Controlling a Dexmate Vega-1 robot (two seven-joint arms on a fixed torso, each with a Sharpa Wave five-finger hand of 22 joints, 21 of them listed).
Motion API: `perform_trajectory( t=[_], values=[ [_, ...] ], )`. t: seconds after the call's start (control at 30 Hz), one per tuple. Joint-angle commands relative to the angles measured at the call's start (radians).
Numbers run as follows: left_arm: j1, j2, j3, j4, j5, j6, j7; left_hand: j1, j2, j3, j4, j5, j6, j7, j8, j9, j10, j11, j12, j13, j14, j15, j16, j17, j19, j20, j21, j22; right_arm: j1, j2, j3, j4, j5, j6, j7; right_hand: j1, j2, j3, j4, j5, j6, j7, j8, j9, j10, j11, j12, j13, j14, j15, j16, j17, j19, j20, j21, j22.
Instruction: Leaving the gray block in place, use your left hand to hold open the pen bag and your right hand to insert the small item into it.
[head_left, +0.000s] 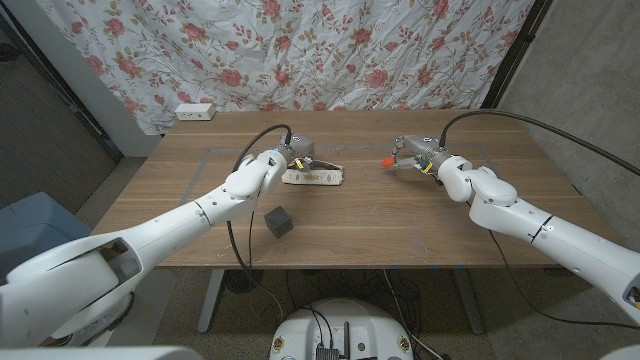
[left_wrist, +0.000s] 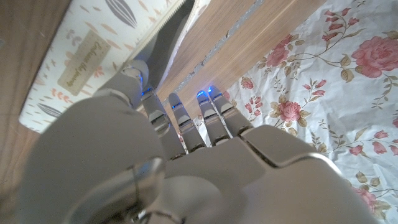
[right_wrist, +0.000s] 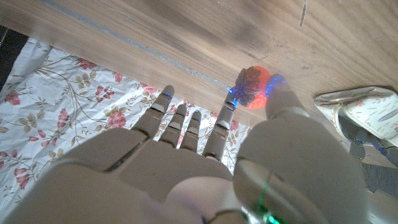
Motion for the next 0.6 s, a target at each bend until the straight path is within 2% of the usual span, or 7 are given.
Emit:
perform_trajectory(
  t=[0.03, 0.5, 0.6],
  values=[
    [0.005, 0.006, -0.015, -0.009, -0.003, -0.005, -0.018, 0.007, -0.006, -0.011, 0.002, 0.001, -0.011, 0.001, -0.004, 0.002, -0.001, -0.003, -0.001, 0.006, 0.002, -0.151, -0.002, 0.003, 0.005, 0.002, 0.003, 0.004, 0.000, -0.001, 0.000, -0.006, -0.007, -0.005, 0.003, -0.004, 0.009, -0.006, 0.000, 0.006, 0.026, -0.015, 0.005, 0.004, 0.009, 0.002, -0.002, 0.003, 0.004, 0.001, 0.004, 0.005, 0.001, 0.006, -0.002, 0.005],
    [0.011, 0.013, -0.023, -0.010, -0.016, -0.023, -0.011, 0.008, -0.019, -0.029, 0.005, 0.000, -0.012, -0.003, -0.005, 0.001, -0.003, -0.004, -0.002, 0.006, 0.003, -0.152, -0.001, 0.003, 0.006, 0.001, 0.002, 0.004, 0.003, 0.000, -0.001, -0.007, -0.010, -0.007, 0.013, -0.006, 0.010, -0.009, -0.001, 0.006, 0.025, -0.015, 0.004, 0.003, 0.010, 0.002, -0.004, 0.003, 0.004, 0.002, 0.004, 0.006, 0.001, 0.006, -0.002, 0.005],
    [0.013, 0.013, -0.025, -0.012, -0.014, -0.019, -0.012, 0.010, -0.003, -0.029, 0.012, 0.001, -0.022, 0.003, -0.008, 0.002, 0.000, -0.004, 0.000, 0.007, 0.003, -0.149, 0.000, 0.005, 0.004, 0.006, 0.002, 0.004, 0.002, -0.001, -0.001, -0.007, -0.011, -0.006, 0.010, -0.007, 0.010, -0.010, -0.001, 0.006, 0.025, -0.015, 0.003, 0.003, 0.011, 0.002, -0.004, 0.003, 0.003, 0.000, 0.003, 0.006, 0.001, 0.006, -0.002, 0.005]
  ],
)
